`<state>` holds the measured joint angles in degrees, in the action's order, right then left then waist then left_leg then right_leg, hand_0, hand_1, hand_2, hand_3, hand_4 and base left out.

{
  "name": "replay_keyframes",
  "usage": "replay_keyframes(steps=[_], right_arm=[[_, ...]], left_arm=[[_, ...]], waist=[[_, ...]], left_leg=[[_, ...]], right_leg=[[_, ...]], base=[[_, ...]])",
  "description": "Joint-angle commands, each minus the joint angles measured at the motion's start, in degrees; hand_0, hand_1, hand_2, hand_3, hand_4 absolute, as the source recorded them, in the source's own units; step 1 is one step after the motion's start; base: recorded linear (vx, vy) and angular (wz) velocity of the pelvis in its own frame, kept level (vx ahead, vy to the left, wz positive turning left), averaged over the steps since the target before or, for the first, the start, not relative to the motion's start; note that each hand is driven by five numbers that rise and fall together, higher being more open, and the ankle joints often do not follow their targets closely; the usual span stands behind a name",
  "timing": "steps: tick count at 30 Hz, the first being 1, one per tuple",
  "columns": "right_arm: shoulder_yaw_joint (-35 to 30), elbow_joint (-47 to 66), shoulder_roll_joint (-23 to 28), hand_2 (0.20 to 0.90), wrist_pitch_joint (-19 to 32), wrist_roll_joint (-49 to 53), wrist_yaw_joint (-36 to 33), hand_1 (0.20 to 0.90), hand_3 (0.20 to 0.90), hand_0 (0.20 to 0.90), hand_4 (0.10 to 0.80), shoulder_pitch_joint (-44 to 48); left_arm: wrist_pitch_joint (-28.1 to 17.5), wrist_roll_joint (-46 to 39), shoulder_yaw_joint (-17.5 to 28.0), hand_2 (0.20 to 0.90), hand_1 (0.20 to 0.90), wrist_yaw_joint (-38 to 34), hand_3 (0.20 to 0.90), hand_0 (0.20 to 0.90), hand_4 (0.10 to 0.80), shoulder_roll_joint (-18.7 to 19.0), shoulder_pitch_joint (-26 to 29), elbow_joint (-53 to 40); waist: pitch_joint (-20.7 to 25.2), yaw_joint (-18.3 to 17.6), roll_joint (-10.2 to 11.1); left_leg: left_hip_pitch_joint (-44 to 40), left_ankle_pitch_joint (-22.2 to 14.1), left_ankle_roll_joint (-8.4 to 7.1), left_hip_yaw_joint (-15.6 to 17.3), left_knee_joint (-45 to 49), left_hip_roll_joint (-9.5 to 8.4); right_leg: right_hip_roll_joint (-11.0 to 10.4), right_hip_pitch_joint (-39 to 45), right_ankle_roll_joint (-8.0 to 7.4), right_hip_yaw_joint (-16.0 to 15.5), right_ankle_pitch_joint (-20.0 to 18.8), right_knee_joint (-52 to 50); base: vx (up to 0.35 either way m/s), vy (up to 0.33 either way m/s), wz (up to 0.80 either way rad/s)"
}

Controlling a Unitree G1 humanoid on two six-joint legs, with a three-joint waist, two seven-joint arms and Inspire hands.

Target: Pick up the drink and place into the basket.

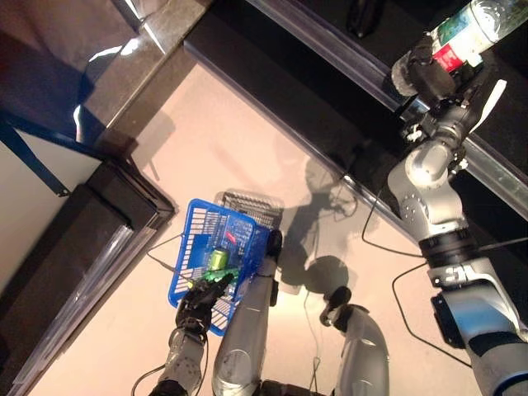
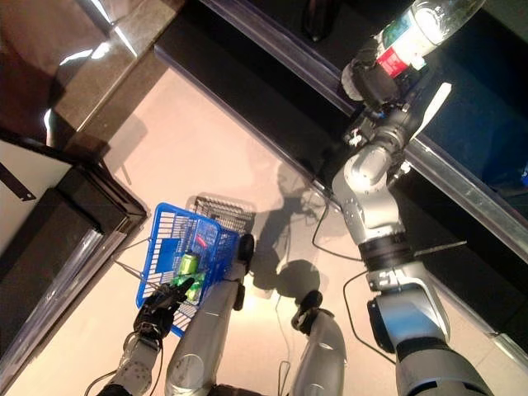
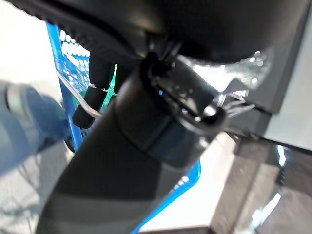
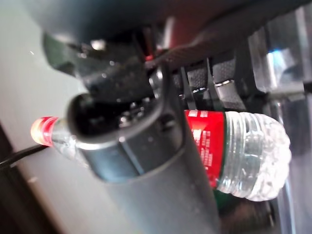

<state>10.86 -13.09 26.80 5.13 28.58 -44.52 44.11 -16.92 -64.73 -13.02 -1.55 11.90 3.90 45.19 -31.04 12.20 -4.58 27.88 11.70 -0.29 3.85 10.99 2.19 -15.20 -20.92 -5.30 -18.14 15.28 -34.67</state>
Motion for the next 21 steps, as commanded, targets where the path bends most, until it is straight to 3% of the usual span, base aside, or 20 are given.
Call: replay_keyframes(steps=[1, 8, 13, 21], right_arm=[[-3.94, 16.93, 3.18, 0.300, 6.55, -8.75, 7.42, 0.300, 0.200, 0.300, 0.100, 7.75], [-1.22, 24.06, -1.46, 0.300, 5.60, -7.36, 17.05, 0.300, 0.200, 0.300, 0.100, -1.21], [0.36, 26.00, -2.56, 0.300, 4.71, -6.77, 19.22, 0.300, 0.200, 0.300, 0.100, -3.43], [8.13, 28.80, -4.97, 0.300, 1.99, -5.26, 23.01, 0.300, 0.200, 0.300, 0.100, -8.51]], left_arm=[[-13.36, 0.52, 4.50, 0.300, 0.300, 6.04, 0.200, 0.300, 0.100, 5.33, -3.52, -14.21], [-13.71, 2.46, 4.63, 0.300, 0.300, 10.97, 0.200, 0.300, 0.100, 5.58, -5.72, -21.51], [-13.02, 3.43, 4.06, 0.300, 0.300, 12.26, 0.200, 0.300, 0.100, 5.75, -6.55, -24.79], [-11.51, 10.44, 0.80, 0.300, 0.300, 11.97, 0.200, 0.300, 0.100, 7.98, -6.87, -36.10]], waist=[[1.25, -1.09, -0.57], [2.85, -1.36, -0.13], [3.61, -1.19, 0.03], [6.06, 0.06, 0.77]], left_leg=[[-8.69, -11.61, -2.09, -2.00, 6.91, 0.80], [-13.42, -11.26, -2.86, -1.75, 6.31, 1.45], [-14.48, -11.10, -3.11, -1.86, 6.01, 1.60], [-17.21, -10.38, -3.50, -3.11, 4.40, 1.72]], right_leg=[[0.55, 3.92, 2.88, -1.37, -6.81, 5.36], [1.00, 9.76, 3.91, -2.07, -6.05, 6.03], [1.26, 11.43, 4.20, -2.43, -5.90, 6.44], [2.05, 15.70, 4.34, -3.93, -5.87, 8.53]], base=[[0.006, 0.028, -0.03], [0.013, 0.002, 0.03], [0.014, -0.002, 0.07], [0.023, -0.022, 0.08]])
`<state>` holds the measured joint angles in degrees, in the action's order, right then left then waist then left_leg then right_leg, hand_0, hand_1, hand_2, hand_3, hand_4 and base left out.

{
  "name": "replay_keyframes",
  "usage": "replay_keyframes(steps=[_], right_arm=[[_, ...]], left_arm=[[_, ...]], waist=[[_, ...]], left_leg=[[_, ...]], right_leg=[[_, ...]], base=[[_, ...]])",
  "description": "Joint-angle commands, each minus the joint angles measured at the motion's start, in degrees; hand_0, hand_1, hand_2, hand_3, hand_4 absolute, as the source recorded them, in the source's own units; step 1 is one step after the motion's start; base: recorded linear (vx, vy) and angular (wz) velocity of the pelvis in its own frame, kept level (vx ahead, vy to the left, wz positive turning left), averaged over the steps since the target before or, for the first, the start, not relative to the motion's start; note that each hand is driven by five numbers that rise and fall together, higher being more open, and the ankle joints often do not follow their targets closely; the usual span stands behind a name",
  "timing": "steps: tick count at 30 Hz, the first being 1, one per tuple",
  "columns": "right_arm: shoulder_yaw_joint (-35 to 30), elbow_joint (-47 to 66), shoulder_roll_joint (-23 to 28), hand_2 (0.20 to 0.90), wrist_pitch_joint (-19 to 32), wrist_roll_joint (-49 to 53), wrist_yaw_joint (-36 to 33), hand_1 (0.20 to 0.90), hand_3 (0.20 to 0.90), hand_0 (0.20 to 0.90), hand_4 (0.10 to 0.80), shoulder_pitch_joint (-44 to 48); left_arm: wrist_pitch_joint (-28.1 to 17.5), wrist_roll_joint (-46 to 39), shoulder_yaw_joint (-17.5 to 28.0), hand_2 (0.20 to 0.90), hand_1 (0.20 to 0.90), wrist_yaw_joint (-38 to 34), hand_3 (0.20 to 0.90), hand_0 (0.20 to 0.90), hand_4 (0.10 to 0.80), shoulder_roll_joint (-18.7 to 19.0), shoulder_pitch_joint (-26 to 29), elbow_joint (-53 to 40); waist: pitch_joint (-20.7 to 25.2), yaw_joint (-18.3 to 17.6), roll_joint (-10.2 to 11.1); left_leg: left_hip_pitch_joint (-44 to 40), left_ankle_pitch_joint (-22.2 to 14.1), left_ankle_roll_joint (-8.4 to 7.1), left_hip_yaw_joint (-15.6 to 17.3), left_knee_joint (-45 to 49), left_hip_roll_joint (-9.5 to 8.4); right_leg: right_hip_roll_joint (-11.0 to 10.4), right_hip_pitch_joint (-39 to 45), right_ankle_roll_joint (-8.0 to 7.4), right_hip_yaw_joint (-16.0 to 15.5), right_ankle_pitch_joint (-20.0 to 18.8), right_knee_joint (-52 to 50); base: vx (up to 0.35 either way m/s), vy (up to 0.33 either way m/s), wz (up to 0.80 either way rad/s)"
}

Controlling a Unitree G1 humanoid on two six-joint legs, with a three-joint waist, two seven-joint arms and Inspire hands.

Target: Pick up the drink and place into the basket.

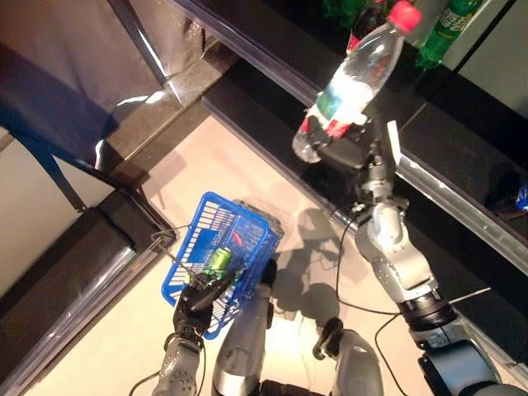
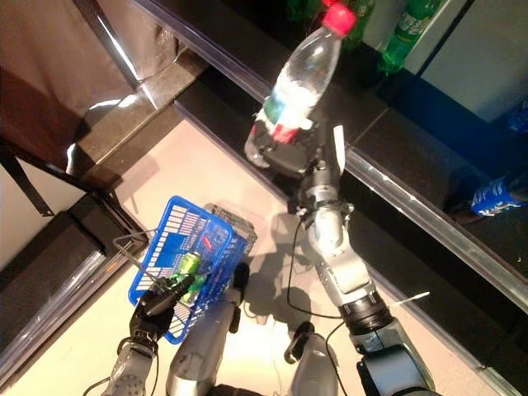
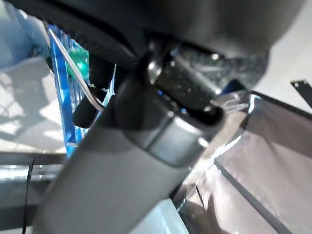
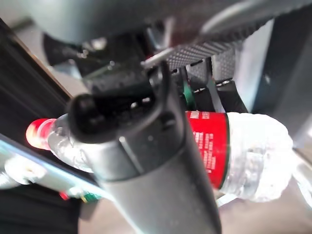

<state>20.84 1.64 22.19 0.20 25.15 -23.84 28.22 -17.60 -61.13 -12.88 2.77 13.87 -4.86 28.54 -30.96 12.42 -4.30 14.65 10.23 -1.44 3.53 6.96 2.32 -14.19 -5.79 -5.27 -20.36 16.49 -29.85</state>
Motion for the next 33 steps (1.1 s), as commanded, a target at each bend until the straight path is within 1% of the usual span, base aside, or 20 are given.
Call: replay_keyframes(steps=[1, 5, 6, 10, 11, 17, 19, 23, 30, 33], right_arm=[[-1.03, 13.98, -0.24, 0.300, 6.88, -1.42, 2.58, 0.300, 0.200, 0.300, 0.100, 7.22], [0.79, 13.33, -0.52, 0.300, 6.30, -1.41, 2.48, 0.300, 0.200, 0.300, 0.100, 7.30], [2.16, 12.72, -0.76, 0.300, 5.47, -0.69, 2.25, 0.300, 0.200, 0.300, 0.100, 7.46], [4.56, 11.55, -1.36, 0.300, 3.88, 0.06, 1.36, 0.300, 0.200, 0.300, 0.100, 7.52], [6.14, 10.42, -1.70, 0.300, 3.13, 0.46, 0.99, 0.300, 0.200, 0.300, 0.100, 7.09], [9.15, 7.76, -2.27, 0.300, 2.75, 1.18, 0.48, 0.300, 0.200, 0.300, 0.100, 6.58], [11.25, 3.66, -2.86, 0.300, 2.95, 1.14, 0.24, 0.300, 0.200, 0.300, 0.100, 6.93], [12.77, -1.56, -3.60, 0.300, 2.52, 1.09, -0.84, 0.300, 0.200, 0.300, 0.100, 8.65], [14.34, -7.89, -4.52, 0.300, 0.39, 0.63, -0.40, 0.300, 0.200, 0.300, 0.100, 8.68], [15.67, -11.69, -5.30, 0.300, -0.36, -1.15, -0.30, 0.300, 0.200, 0.300, 0.100, 7.96]], left_arm=[[-10.51, 6.95, 0.04, 0.300, 0.300, 8.08, 0.200, 0.300, 0.100, 6.59, 1.81, -20.94], [-10.11, 8.42, -1.37, 0.300, 0.300, 8.56, 0.200, 0.300, 0.100, 8.16, 1.86, -24.15], [-9.18, 8.67, -1.74, 0.300, 0.300, 9.18, 0.200, 0.300, 0.100, 8.92, 1.97, -26.06], [-8.31, 9.15, -2.60, 0.300, 0.300, 9.84, 0.200, 0.300, 0.100, 10.00, 2.44, -29.12], [-7.83, 9.20, -2.96, 0.300, 0.300, 10.34, 0.200, 0.300, 0.100, 10.91, 2.63, -31.52], [-7.19, 9.05, -3.98, 0.300, 0.300, 11.64, 0.200, 0.300, 0.100, 12.13, 3.53, -35.22], [-5.37, 8.49, -5.37, 0.300, 0.300, 15.46, 0.200, 0.300, 0.100, 13.77, 4.39, -39.62], [-4.47, 8.18, -7.10, 0.300, 0.300, 18.18, 0.200, 0.300, 0.100, 15.50, 6.32, -42.50], [-3.92, 6.57, -7.26, 0.300, 0.300, 19.84, 0.200, 0.300, 0.100, 16.90, 7.95, -45.05], [-3.35, 6.24, -7.06, 0.300, 0.300, 21.38, 0.200, 0.300, 0.100, 17.17, 8.30, -45.60]], waist=[[6.21, 0.10, 0.52], [6.66, 0.87, 0.43], [6.99, 1.43, 0.41], [7.47, 2.28, 0.47], [7.59, 2.80, 0.54], [7.61, 3.60, 0.67], [7.51, 4.75, 0.62], [7.36, 5.87, 0.41], [7.32, 6.82, 0.16], [7.04, 7.45, 0.22]], left_leg=[[-4.19, -8.79, -2.39, -3.02, 8.21, 1.58], [-4.42, -8.66, -2.50, -3.72, 8.00, 1.35], [-4.65, -8.55, -2.59, -4.24, 7.74, 1.16], [-4.92, -8.36, -2.63, -5.15, 7.31, 0.73], [-5.20, -8.31, -2.64, -5.74, 7.10, 0.54], [-5.17, -8.28, -2.68, -6.56, 7.23, 0.39], [-5.11, -8.22, -2.77, -7.76, 7.26, 0.08], [-5.15, -8.14, -2.79, -8.78, 7.18, -0.36], [-4.58, -7.97, -2.84, -9.87, 7.15, -0.93], [-4.18, -7.95, -2.85, -10.56, 7.22, -1.19]], right_leg=[[1.16, 1.08, 4.29, -1.93, -7.12, 4.06], [1.26, 2.21, 4.21, -2.56, -7.15, 4.71], [1.29, 2.86, 4.16, -3.09, -7.16, 5.11], [1.37, 3.63, 4.05, -3.69, -7.30, 5.81], [1.38, 4.15, 3.94, -4.10, -7.49, 6.32], [1.45, 4.93, 3.91, -4.73, -7.69, 7.01], [1.49, 5.73, 3.85, -5.63, -7.94, 7.62], [1.39, 6.36, 3.79, -6.59, -8.13, 7.97], [1.07, 6.27, 3.73, -7.51, -8.20, 7.95], [1.00, 6.27, 3.70, -8.01, -8.36, 8.15]], base=[[0.003, -0.020, 0.19], [0.008, -0.023, 0.15], [0.008, -0.032, 0.16], [0.010, -0.031, 0.20], [0.010, -0.040, 0.19], [-0.002, -0.023, 0.10], [0.004, -0.038, 0.10], [0.006, -0.023, 0.07], [-0.003, 0.002, 0.09], [-0.007, -0.030, 0.12]])
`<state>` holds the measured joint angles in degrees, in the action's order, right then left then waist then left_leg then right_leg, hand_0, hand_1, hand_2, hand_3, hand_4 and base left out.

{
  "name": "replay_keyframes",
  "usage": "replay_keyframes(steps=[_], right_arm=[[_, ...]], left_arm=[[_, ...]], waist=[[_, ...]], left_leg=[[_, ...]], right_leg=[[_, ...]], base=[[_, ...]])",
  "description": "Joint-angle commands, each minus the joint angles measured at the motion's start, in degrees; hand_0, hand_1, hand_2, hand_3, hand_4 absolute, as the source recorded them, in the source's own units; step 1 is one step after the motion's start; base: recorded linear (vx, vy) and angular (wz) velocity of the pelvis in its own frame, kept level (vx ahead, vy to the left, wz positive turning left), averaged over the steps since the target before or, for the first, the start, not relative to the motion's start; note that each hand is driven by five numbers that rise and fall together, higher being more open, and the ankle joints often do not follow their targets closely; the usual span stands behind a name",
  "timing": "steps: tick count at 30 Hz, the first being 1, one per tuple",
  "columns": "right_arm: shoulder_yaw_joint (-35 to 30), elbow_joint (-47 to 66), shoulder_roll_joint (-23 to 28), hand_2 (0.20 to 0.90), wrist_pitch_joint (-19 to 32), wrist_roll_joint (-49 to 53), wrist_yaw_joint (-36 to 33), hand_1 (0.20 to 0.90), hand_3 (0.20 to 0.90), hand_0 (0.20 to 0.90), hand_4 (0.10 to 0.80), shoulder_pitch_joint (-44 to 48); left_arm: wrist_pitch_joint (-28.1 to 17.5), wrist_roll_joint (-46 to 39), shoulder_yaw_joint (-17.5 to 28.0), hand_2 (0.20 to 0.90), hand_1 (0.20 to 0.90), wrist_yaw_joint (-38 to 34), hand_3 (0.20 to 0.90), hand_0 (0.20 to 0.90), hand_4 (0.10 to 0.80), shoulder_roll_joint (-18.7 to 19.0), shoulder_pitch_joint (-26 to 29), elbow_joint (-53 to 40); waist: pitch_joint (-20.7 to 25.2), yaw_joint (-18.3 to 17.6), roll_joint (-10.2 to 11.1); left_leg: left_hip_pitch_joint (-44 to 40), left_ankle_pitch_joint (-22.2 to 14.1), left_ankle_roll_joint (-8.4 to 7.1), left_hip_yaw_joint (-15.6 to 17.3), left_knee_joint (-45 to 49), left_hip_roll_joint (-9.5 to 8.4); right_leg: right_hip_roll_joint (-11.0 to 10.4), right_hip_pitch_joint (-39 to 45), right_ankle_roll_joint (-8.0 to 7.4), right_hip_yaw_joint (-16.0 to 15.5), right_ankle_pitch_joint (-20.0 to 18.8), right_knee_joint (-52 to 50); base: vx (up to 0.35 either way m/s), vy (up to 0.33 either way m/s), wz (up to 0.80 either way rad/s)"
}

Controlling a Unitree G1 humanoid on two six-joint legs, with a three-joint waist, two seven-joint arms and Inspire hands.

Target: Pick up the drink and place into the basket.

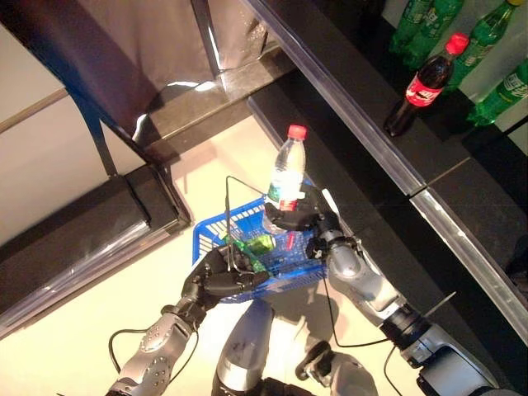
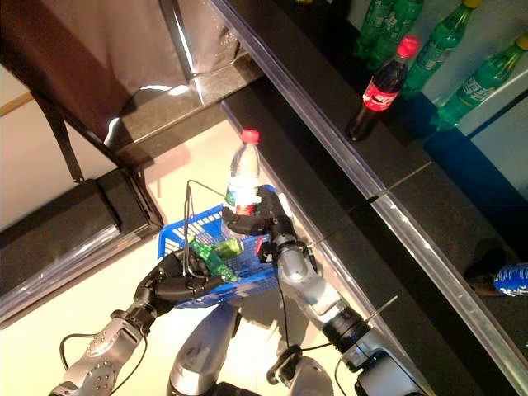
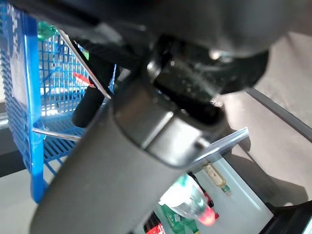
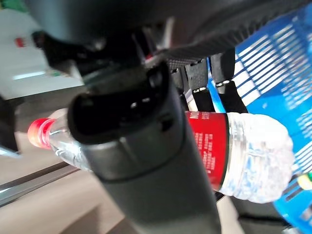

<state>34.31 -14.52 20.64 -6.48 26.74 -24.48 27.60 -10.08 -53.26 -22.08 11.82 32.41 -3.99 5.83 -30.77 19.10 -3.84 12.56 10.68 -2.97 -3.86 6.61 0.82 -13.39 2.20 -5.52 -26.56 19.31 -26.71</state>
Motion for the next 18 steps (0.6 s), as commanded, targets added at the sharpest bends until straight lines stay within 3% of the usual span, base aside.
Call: replay_keyframes(steps=[1, 5, 18], right_arm=[[2.47, 3.46, -3.94, 0.300, 6.00, -3.03, 0.30, 0.300, 0.200, 0.300, 0.100, 8.53], [3.34, -2.30, -4.75, 0.300, 3.97, -5.18, 1.07, 0.300, 0.200, 0.300, 0.100, 8.03], [8.89, -15.76, -6.83, 0.300, -1.26, -7.80, 10.13, 0.300, 0.200, 0.300, 0.100, 5.54]], left_arm=[[-10.71, -1.85, 2.06, 0.300, 0.300, 12.49, 0.200, 0.300, 0.100, -1.34, 7.56, -23.01], [-10.54, -2.37, 2.74, 0.300, 0.300, 14.28, 0.200, 0.300, 0.100, -1.29, 7.26, -23.13], [-8.85, -2.52, 4.04, 0.300, 0.300, 18.17, 0.200, 0.300, 0.100, -1.90, 7.01, -23.55]], waist=[[6.80, 0.90, -0.20], [6.41, 1.59, 0.17], [5.67, 3.14, 0.36]], left_leg=[[-2.02, -8.41, -1.33, -3.28, 7.58, 0.25], [-2.33, -9.85, -1.77, -3.64, 7.88, 0.07], [-1.37, -9.49, -1.92, -4.81, 6.73, -0.45]], right_leg=[[0.19, -1.73, 3.95, -1.89, -11.21, 5.06], [0.14, -1.63, 3.54, -1.30, -9.82, 4.41], [0.42, -2.57, 3.52, -1.87, -9.96, 5.02]], base=[[-0.007, -0.028, 0.11], [0.025, -0.035, 0.11], [0.002, -0.007, 0.00]])
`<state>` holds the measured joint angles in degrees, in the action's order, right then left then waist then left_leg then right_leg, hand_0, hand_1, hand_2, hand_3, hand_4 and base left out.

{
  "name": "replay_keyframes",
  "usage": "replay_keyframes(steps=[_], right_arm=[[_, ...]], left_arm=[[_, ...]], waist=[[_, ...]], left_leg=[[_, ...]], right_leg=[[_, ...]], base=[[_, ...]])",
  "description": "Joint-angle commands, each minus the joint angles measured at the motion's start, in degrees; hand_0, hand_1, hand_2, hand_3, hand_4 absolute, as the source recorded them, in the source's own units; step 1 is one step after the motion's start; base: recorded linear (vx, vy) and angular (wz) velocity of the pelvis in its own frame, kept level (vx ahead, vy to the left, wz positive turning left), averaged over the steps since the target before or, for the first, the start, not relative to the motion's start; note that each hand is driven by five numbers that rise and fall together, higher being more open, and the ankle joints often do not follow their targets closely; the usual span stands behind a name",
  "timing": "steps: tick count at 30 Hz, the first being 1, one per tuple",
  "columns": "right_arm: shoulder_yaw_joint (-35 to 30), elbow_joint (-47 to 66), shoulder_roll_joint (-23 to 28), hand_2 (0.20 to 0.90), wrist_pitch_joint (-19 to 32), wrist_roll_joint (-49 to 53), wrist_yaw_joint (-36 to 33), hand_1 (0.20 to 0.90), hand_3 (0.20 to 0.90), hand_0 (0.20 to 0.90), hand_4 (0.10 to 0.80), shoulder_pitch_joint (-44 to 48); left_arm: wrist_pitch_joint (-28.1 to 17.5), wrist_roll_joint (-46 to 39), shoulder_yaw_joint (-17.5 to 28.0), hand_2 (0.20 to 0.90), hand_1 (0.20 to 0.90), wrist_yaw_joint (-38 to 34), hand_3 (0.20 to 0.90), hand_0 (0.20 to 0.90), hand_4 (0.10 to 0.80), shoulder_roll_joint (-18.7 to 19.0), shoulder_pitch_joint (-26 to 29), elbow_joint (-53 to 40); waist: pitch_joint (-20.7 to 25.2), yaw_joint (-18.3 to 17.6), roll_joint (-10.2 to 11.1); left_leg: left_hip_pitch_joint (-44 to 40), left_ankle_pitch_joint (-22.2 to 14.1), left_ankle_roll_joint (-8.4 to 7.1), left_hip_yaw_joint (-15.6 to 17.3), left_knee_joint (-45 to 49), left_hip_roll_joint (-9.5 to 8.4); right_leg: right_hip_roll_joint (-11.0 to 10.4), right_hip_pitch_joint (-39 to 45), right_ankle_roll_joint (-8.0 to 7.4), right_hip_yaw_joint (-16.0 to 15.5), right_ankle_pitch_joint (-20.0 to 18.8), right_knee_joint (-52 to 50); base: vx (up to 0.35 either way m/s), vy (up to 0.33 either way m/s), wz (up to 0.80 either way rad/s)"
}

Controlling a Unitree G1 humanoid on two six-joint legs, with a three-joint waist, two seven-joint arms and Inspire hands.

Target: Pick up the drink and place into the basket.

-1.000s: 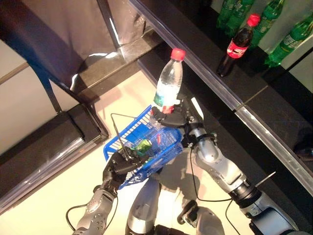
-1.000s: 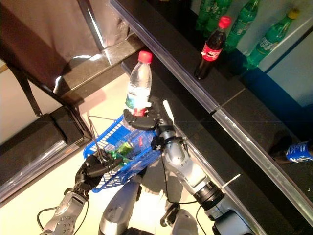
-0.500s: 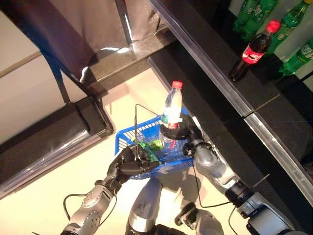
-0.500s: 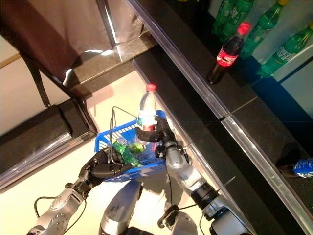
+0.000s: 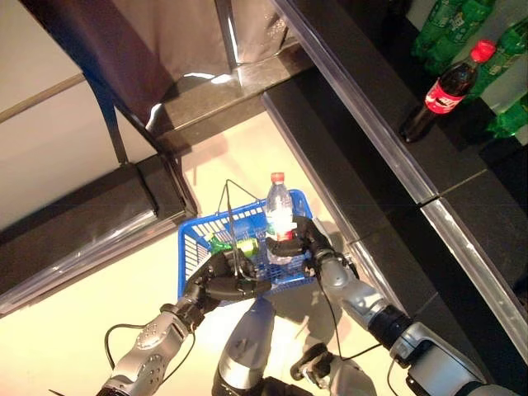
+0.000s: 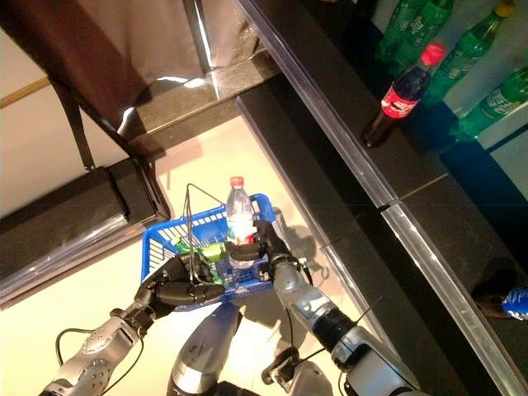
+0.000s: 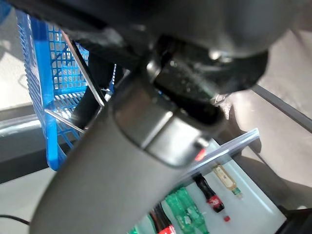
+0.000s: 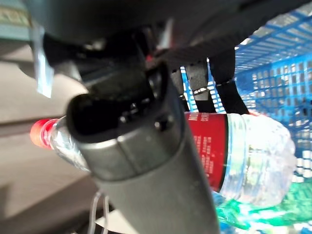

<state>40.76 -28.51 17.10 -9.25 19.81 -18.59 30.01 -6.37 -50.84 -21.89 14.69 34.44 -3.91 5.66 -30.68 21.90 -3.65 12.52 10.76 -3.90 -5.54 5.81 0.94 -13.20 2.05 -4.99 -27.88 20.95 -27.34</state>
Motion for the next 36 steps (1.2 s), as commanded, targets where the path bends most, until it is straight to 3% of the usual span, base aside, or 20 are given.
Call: replay_keyframes(steps=[1, 16, 17, 18, 19, 36], right_arm=[[2.50, -2.22, -3.42, 0.300, 1.53, -1.02, 4.46, 0.300, 0.200, 0.300, 0.100, 3.14], [2.25, -21.52, -8.58, 0.300, -5.87, 1.74, 12.57, 0.300, 0.200, 0.300, 0.100, 3.22], [1.72, -24.20, -9.19, 0.373, -6.27, 1.38, 13.07, 0.373, 0.285, 0.373, 0.185, 3.56], [1.48, -25.32, -9.39, 0.813, -6.09, 1.71, 12.85, 0.813, 0.798, 0.813, 0.698, 3.82], [1.03, -26.39, -9.57, 0.900, -6.07, 2.28, 12.85, 0.900, 0.900, 0.900, 0.800, 4.19], [-2.46, -31.44, -11.00, 0.900, -4.08, 2.86, 12.03, 0.900, 0.900, 0.900, 0.800, 4.27]], left_arm=[[-12.51, -4.93, 3.88, 0.300, 0.300, 15.29, 0.200, 0.300, 0.100, -3.96, 6.96, -23.44], [-8.32, -4.59, 5.59, 0.300, 0.300, 14.83, 0.200, 0.300, 0.100, -4.21, 8.75, -25.34], [-7.71, -4.52, 5.65, 0.300, 0.300, 15.06, 0.200, 0.300, 0.100, -4.23, 9.05, -25.46], [-7.29, -4.50, 5.69, 0.300, 0.300, 15.12, 0.200, 0.300, 0.100, -4.26, 9.19, -25.52], [-6.90, -4.35, 5.80, 0.300, 0.300, 14.97, 0.200, 0.300, 0.100, -4.32, 9.31, -25.65], [-4.08, -3.94, 6.64, 0.300, 0.300, 14.10, 0.200, 0.300, 0.100, -4.91, 9.09, -26.83]], waist=[[5.59, 0.38, 0.18], [4.10, 2.47, 0.67], [3.95, 2.78, 0.74], [3.92, 2.93, 0.80], [3.95, 3.05, 0.85], [4.00, 3.23, 0.84]], left_leg=[[-1.32, -9.55, -0.99, -3.15, 7.48, -0.59], [-0.24, -9.24, -0.67, -4.02, 7.15, -0.98], [-0.16, -9.20, -0.63, -4.13, 7.11, -1.00], [-0.32, -9.09, -0.62, -4.22, 6.85, -0.97], [-0.46, -9.03, -0.61, -4.27, 6.64, -0.96], [-1.10, -8.89, -0.46, -3.83, 5.97, -0.76]], right_leg=[[0.26, -2.43, 3.00, -0.55, -11.58, 5.68], [0.45, -3.24, 2.90, -1.38, -11.57, 4.98], [0.48, -3.21, 2.89, -1.49, -11.65, 5.03], [0.55, -3.09, 2.84, -1.57, -11.79, 5.20], [0.65, -2.97, 2.82, -1.64, -11.86, 5.36], [0.75, -2.54, 2.51, -1.78, -12.43, 5.82]], base=[[0.000, 0.000, 0.00], [0.001, -0.010, 0.00], [0.015, -0.040, 0.02], [0.023, -0.040, 0.03], [0.000, 0.000, 0.00], [0.001, 0.000, 0.00]])
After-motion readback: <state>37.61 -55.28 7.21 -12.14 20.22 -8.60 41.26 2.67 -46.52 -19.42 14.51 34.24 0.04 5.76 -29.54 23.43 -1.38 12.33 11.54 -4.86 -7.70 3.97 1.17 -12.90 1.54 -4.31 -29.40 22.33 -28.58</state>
